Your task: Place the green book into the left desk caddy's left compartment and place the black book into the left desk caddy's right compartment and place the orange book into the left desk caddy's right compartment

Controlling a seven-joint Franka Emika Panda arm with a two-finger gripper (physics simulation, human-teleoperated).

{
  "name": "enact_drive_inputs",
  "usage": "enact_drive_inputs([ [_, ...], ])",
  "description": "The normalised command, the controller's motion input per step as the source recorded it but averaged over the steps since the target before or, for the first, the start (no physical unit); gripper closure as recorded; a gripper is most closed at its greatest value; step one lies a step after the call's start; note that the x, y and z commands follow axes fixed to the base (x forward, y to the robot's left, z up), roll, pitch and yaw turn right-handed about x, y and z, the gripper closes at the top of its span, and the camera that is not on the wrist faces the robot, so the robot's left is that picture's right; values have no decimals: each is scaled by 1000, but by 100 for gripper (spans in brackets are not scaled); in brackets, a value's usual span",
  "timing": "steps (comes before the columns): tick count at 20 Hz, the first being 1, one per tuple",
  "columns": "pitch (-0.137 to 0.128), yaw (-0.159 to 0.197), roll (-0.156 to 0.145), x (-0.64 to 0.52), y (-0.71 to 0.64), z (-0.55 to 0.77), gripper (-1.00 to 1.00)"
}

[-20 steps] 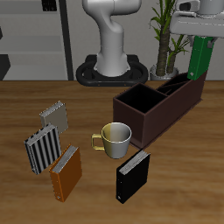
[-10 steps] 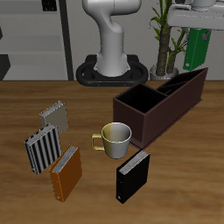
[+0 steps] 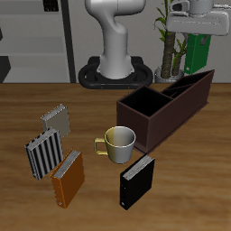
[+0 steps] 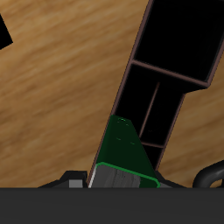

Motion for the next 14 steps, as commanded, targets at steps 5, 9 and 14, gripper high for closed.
enact_drive_inputs([
  [5, -13, -10, 46, -465, 52, -77, 100],
  [9, -36, -25, 96, -465, 128, -130, 100],
  [14, -31, 27, -27, -335, 13, -118, 100],
])
